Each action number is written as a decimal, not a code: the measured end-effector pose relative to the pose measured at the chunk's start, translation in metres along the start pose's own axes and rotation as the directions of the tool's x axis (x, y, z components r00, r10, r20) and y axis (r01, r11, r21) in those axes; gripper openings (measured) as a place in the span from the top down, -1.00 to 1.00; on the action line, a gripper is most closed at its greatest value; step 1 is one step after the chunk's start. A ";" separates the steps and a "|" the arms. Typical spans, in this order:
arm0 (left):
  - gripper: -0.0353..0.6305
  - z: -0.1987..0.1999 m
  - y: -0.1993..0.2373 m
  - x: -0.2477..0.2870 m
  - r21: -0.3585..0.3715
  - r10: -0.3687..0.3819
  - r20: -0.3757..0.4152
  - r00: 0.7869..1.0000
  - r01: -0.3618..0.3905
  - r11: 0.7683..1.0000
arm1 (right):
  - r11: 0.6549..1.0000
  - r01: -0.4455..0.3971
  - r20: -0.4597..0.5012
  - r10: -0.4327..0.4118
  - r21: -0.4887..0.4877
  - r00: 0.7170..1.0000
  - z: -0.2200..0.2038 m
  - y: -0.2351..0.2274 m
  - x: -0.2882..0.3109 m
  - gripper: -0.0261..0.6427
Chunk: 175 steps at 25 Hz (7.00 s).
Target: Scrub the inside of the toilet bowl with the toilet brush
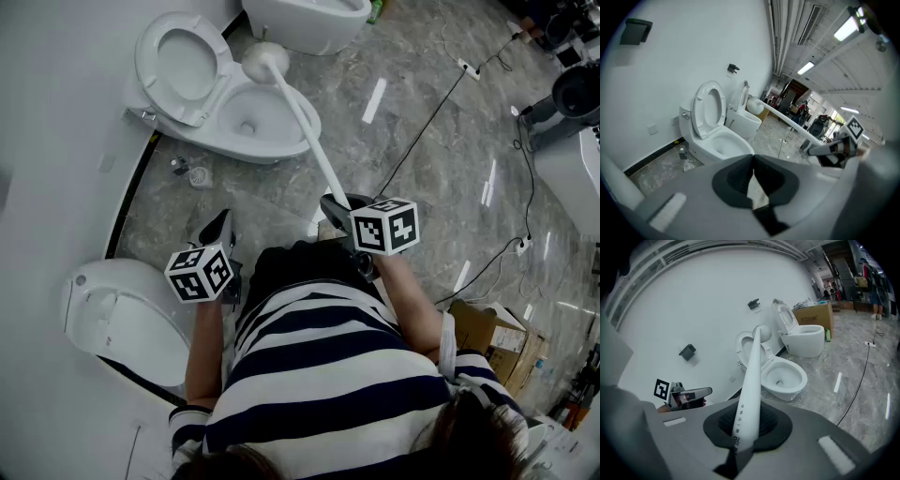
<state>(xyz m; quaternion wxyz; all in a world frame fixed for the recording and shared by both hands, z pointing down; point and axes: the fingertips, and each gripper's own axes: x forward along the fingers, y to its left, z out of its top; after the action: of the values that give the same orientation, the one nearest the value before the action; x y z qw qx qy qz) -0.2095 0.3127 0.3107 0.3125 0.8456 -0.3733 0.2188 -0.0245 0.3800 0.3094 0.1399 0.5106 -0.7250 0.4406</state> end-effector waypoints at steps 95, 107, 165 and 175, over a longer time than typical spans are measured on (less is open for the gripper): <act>0.89 0.055 0.118 0.288 -0.256 0.140 -0.102 0.985 -0.162 0.953 | 0.965 -0.159 -0.760 -0.056 -0.207 0.648 0.071 -0.226 0.295 0.86; 0.89 0.024 0.120 0.332 -0.311 0.185 -0.179 0.966 -0.233 0.921 | 0.941 -0.234 -0.802 -0.060 -0.244 0.594 0.071 -0.266 0.338 0.86; 0.89 -0.005 0.112 0.372 -0.264 0.138 -0.224 0.965 -0.196 0.944 | 0.976 -0.070 -0.822 -0.136 -0.208 0.553 0.013 -0.313 0.287 0.86; 0.89 -0.016 0.117 0.357 -0.287 0.158 -0.217 0.963 -0.218 0.933 | 0.966 -0.172 -0.830 -0.066 -0.191 0.554 0.009 -0.271 0.307 0.86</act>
<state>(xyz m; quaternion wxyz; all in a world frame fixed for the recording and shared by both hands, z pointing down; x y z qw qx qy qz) -0.0783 0.0860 0.5799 0.4521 0.7220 -0.4507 0.2668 0.0768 0.1592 0.6396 0.5147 0.1980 -0.6376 0.5378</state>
